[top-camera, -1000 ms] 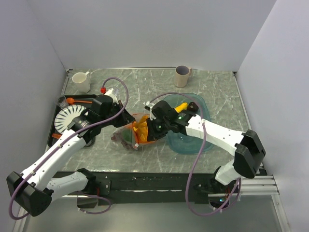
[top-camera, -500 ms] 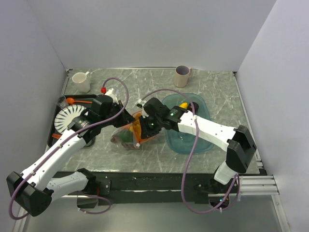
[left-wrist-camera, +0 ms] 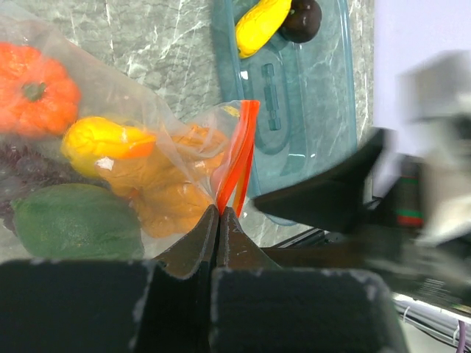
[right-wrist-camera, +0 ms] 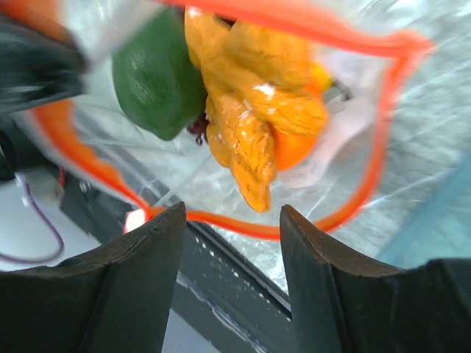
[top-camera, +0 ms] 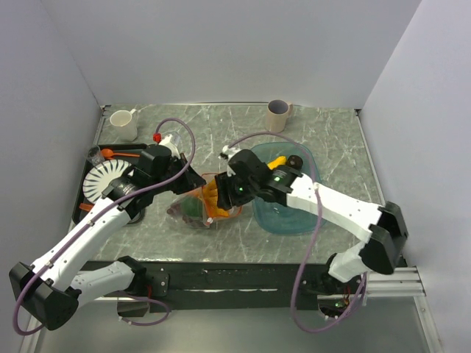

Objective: Place the food in the zip-top bag and seal the zipper
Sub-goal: Place the fake vegetable in the zipper food storage bag, then adjust the zipper food storage bag at the center of the board.

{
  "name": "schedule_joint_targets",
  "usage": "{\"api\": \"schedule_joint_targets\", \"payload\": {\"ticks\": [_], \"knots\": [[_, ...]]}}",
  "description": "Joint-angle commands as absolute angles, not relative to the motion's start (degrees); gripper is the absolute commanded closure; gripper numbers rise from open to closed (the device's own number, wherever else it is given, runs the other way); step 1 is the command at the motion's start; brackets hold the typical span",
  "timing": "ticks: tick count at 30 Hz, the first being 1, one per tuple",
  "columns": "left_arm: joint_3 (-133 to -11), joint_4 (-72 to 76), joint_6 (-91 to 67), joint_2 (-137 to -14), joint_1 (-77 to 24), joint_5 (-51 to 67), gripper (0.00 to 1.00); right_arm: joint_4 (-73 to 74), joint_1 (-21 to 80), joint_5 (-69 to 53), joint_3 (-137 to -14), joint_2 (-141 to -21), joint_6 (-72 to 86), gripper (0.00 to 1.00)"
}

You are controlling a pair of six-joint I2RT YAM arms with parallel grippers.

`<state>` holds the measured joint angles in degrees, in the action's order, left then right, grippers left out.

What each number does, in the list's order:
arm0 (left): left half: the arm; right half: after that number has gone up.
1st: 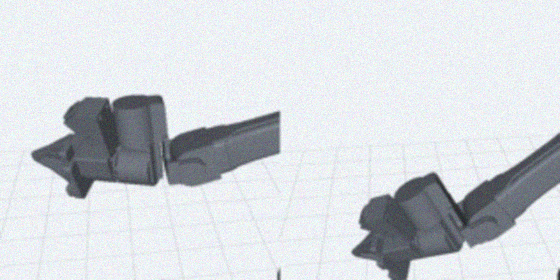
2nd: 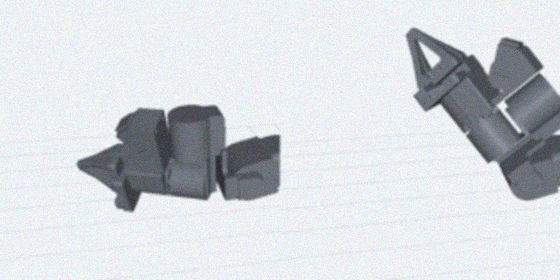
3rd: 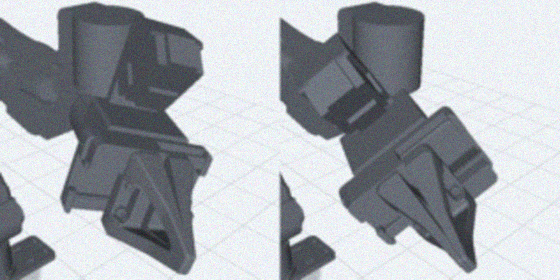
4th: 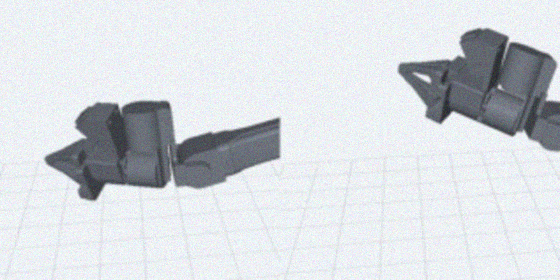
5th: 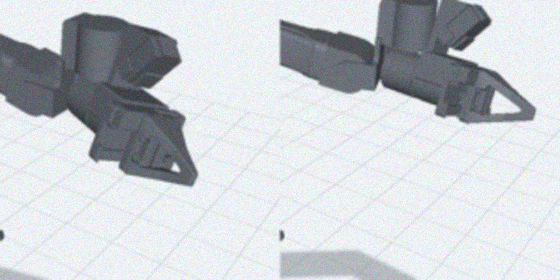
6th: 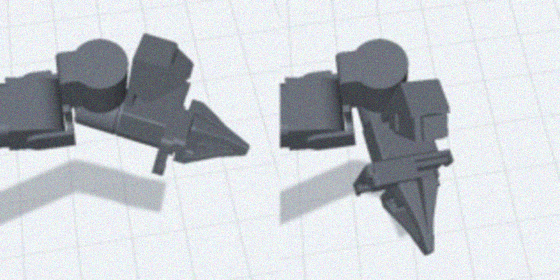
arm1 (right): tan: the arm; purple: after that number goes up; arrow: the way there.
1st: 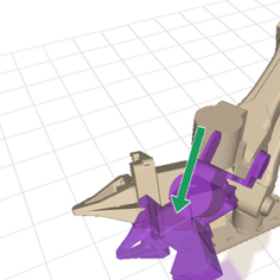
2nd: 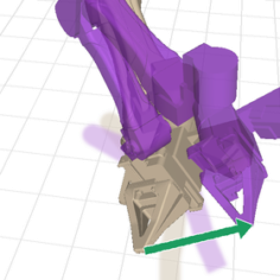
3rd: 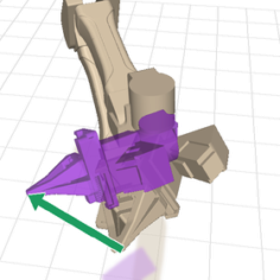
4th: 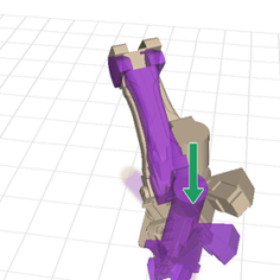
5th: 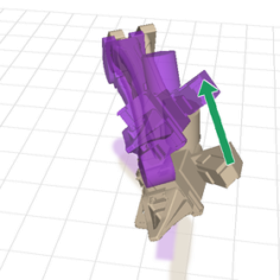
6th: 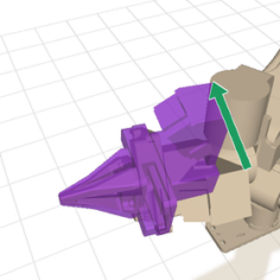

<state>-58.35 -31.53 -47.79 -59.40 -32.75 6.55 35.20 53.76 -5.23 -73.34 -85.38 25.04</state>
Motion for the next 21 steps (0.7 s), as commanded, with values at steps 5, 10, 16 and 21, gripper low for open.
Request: {"api": "schedule_joint_targets", "payload": {"ticks": [5,10,16,21], "knots": [[-59.5,-29.18,-48.16,-57.3,-32.61,6.06,0.99,35.24,50.98,6.51,-65.58,-75.5,36.03,0.37],[-59.42,-29.01,-48.34,-57.57,-32.61,6.33,0.99,30.87,50.27,0.97,-60.04,-76.11,39.28,0.37],[-59.68,-29.62,-48.25,-57.22,-32.61,6.15,0.99,27.61,50.36,0.62,-58.62,-78.75,41.04,0.39],[-60.12,-30.06,-48.25,-57.22,-32.61,6.07,0.99,27.07,50.19,-2.11,-60.73,-83.49,40.25,0.44]]}}
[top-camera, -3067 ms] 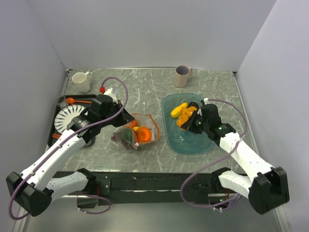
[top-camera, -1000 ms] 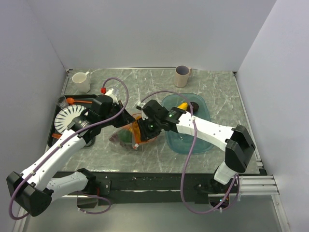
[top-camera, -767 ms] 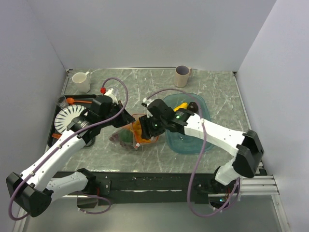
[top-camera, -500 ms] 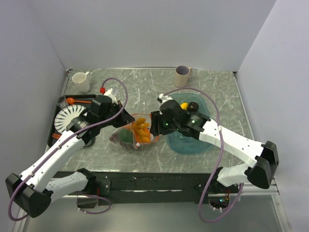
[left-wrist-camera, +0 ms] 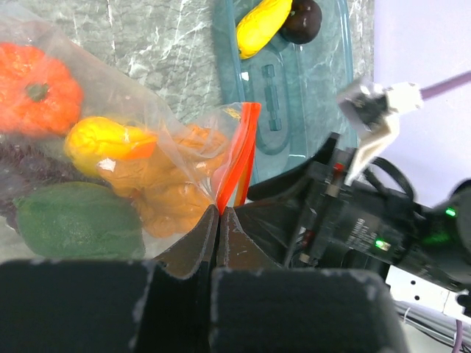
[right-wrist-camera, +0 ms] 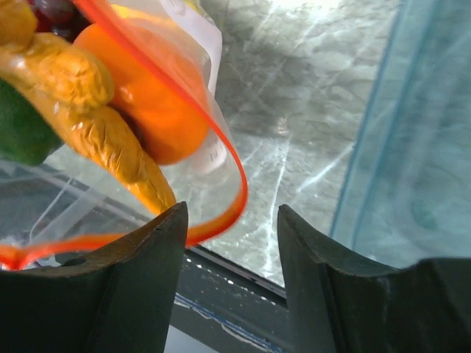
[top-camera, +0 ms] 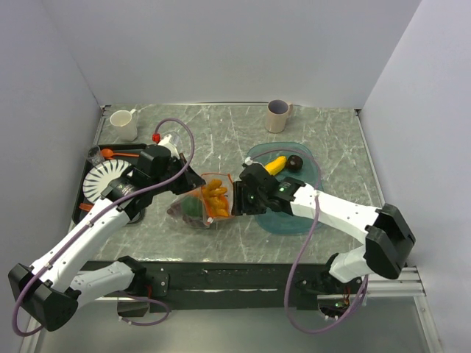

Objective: Place the food in the zip-top bag and seal the zipper
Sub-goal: Adjust the zipper food storage bag at the center of the board.

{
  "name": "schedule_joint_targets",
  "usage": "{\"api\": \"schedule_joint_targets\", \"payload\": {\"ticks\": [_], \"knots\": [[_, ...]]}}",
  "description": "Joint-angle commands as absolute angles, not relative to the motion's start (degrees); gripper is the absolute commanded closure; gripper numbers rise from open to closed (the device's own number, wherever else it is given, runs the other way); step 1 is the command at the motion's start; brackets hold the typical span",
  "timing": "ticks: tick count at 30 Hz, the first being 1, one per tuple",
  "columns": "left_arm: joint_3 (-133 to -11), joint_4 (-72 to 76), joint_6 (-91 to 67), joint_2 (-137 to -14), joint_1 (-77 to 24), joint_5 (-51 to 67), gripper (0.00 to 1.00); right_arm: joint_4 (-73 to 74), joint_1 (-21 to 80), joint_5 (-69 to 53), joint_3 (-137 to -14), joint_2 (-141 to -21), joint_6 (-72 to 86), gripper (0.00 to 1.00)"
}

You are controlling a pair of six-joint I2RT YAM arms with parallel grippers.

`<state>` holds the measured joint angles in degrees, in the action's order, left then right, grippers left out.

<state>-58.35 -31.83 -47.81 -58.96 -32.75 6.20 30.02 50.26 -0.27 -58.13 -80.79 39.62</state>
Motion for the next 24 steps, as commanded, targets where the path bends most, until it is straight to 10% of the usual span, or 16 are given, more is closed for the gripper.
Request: {"api": "schedule_joint_targets", "payload": {"ticks": [1,5,8,24], "knots": [[-60.12,-30.06,-48.34,-57.04,-32.61,6.06,0.99,27.59,50.1,-1.76,-61.17,-84.98,40.34,0.47],[-60.38,-30.67,-48.08,-56.78,-32.61,5.8,0.99,28.12,50.19,-0.97,-61.44,-85.52,41.39,0.61],[-60.29,-31.11,-47.99,-56.43,-32.61,5.45,0.99,26.19,50.1,-0.53,-60.03,-82.01,41.92,1.0],[-70.57,-44.29,-47.64,-50.72,-32.52,-13.06,0.97,32.66,50.19,-2.91,-81.72,-79.7,31.56,1.0]]}}
